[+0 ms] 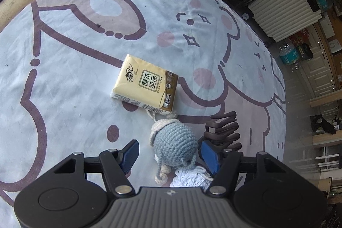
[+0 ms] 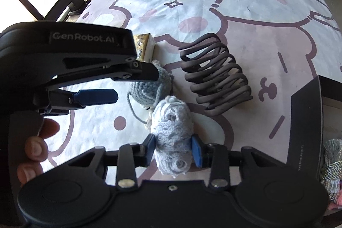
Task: Organize objects
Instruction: 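Lower the left tool onto the grey crocheted ball while the right approaches the white yarn toy, then close the left gripper on the grey ball while the right grips the white yarn toy, then lift both toys and carry them over the black box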
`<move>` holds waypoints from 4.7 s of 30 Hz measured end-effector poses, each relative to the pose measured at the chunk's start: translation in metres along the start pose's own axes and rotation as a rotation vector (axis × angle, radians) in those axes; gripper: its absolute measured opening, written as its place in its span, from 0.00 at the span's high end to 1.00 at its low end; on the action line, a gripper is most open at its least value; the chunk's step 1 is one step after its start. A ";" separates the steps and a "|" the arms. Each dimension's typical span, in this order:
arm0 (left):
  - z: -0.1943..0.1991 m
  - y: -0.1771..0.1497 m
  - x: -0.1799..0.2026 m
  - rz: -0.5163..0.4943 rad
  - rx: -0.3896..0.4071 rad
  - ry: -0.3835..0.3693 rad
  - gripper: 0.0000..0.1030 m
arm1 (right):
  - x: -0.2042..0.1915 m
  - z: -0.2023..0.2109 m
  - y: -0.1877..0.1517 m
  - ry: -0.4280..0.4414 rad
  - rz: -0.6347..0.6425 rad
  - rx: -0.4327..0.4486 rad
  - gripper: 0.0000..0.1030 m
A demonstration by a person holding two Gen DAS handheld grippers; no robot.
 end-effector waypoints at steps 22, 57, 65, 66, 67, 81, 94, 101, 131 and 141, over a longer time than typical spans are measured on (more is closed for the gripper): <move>-0.022 -0.017 0.006 0.122 -0.006 0.079 0.42 | 0.020 0.024 -0.046 0.035 0.063 -0.158 0.67; 0.005 -0.008 0.015 -0.060 0.041 0.143 0.54 | 0.021 0.039 -0.025 -0.016 0.065 -0.069 0.64; 0.034 0.001 0.021 -0.143 0.071 0.139 0.54 | 0.032 0.059 -0.014 -0.055 0.002 -0.002 0.64; 0.038 0.003 0.023 -0.155 0.077 0.137 0.54 | 0.033 0.061 -0.012 -0.057 -0.006 0.008 0.64; 0.041 0.003 0.024 -0.166 0.082 0.136 0.54 | 0.033 0.064 -0.011 -0.060 -0.011 0.016 0.64; 0.087 0.008 0.045 -0.292 0.142 0.113 0.54 | 0.034 0.108 0.015 -0.086 -0.064 0.142 0.64; 0.124 0.006 0.059 -0.385 0.203 0.116 0.54 | 0.036 0.148 0.040 -0.141 -0.059 0.239 0.64; 0.132 -0.004 0.067 -0.458 0.203 0.138 0.54 | 0.050 0.156 0.035 -0.174 -0.111 0.260 0.64; 0.129 -0.022 0.069 -0.581 0.173 0.208 0.54 | 0.079 0.168 0.015 -0.222 -0.101 0.286 0.64; 0.123 -0.027 0.078 -0.595 0.167 0.200 0.54 | 0.092 0.170 0.011 -0.242 -0.115 0.284 0.64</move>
Point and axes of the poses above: each gripper's, at about its wrist camera, not at the fingertips, and z roughly against the way its jaws point, x to its right, y to its top, the point moved 8 cm from there along -z, roughly the way its jaws point, and after that the axes turned 7 degrees about x, right-handed, at the moved point
